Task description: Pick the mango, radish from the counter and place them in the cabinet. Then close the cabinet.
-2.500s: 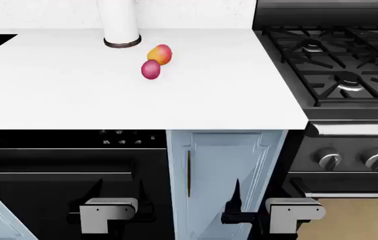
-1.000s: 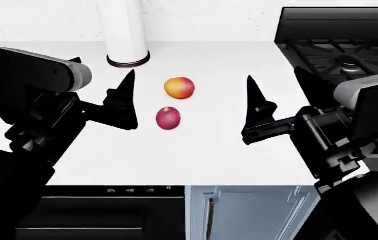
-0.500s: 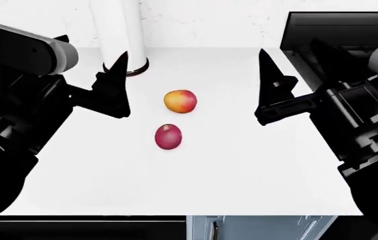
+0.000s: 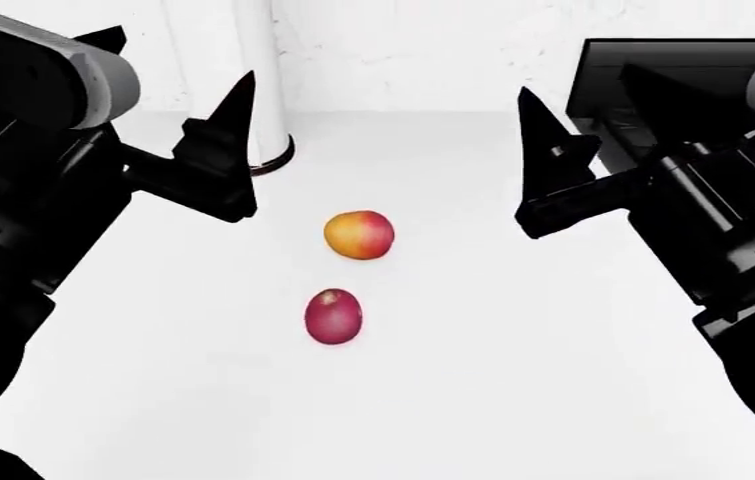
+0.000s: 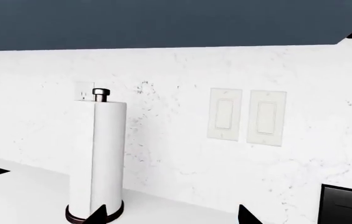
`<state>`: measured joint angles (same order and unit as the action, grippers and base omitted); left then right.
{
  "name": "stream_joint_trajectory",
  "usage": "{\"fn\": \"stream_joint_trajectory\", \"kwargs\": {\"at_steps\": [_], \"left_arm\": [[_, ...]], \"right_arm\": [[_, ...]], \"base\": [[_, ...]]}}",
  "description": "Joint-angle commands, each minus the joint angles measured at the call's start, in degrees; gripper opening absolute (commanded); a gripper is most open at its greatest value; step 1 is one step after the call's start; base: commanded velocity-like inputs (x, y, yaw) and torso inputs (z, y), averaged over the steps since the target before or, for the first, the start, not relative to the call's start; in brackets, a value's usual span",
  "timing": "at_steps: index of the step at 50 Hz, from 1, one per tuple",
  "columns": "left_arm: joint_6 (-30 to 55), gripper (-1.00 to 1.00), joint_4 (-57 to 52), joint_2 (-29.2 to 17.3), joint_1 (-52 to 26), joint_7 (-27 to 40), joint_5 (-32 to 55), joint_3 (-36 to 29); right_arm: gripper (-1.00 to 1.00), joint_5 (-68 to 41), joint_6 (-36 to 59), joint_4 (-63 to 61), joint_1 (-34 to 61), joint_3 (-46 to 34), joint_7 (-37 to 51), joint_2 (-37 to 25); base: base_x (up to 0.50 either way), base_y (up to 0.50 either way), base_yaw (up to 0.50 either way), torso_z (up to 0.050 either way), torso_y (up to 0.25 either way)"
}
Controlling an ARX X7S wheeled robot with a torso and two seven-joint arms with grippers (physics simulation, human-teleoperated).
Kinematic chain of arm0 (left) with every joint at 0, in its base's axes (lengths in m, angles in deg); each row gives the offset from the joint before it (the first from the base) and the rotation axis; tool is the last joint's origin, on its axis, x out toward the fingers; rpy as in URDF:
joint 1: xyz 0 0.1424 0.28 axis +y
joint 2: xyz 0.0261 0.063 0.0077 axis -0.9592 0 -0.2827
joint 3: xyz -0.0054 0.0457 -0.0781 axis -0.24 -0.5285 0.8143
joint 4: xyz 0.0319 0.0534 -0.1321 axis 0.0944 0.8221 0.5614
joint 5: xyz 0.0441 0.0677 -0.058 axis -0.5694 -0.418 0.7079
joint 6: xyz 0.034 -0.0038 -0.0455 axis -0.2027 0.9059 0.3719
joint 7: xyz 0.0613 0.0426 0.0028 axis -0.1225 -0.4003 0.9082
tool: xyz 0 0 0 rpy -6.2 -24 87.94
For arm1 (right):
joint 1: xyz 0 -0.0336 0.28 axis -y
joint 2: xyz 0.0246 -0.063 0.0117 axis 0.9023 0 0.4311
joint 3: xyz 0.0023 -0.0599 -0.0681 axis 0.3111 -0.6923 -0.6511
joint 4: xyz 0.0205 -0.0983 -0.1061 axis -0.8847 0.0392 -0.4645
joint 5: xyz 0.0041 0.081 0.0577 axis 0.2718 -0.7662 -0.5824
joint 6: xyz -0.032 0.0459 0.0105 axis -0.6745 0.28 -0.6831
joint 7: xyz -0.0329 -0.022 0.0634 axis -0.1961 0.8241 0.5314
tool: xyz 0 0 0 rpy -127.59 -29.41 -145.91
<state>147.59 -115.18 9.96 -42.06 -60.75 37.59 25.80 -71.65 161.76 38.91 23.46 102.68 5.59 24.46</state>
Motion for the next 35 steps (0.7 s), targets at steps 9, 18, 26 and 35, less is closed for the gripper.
{"fn": "stream_joint_trajectory", "kwargs": {"at_steps": [9,18,26,35], "left_arm": [[-2.27,1.00,-1.25,-2.38,0.85,0.30,4.68,-0.57],[-2.28,1.00,-0.57,-3.10,2.45,0.27,5.77,-1.85],[-1.92,1.00,-0.32,-3.26,1.68,1.59,7.41,-1.64],[-2.31,1.00,-0.23,-3.82,1.53,2.47,8.70,-1.46]], "right_arm": [[1.00,-2.18,1.73,0.19,0.28,-1.51,0.49,-1.69],[1.00,-2.54,1.40,0.66,-1.43,-1.59,0.44,-2.38],[1.00,-3.90,1.78,0.48,-1.23,-0.79,0.88,-2.48],[1.00,-4.51,1.25,0.39,-1.32,-0.56,1.18,-2.87]], "base": [[0.00,0.00,0.00,0.050,0.020],[0.04,0.00,0.00,0.050,0.027],[0.31,-0.01,0.00,0.050,0.034],[0.18,0.00,0.10,0.050,0.034]]}}
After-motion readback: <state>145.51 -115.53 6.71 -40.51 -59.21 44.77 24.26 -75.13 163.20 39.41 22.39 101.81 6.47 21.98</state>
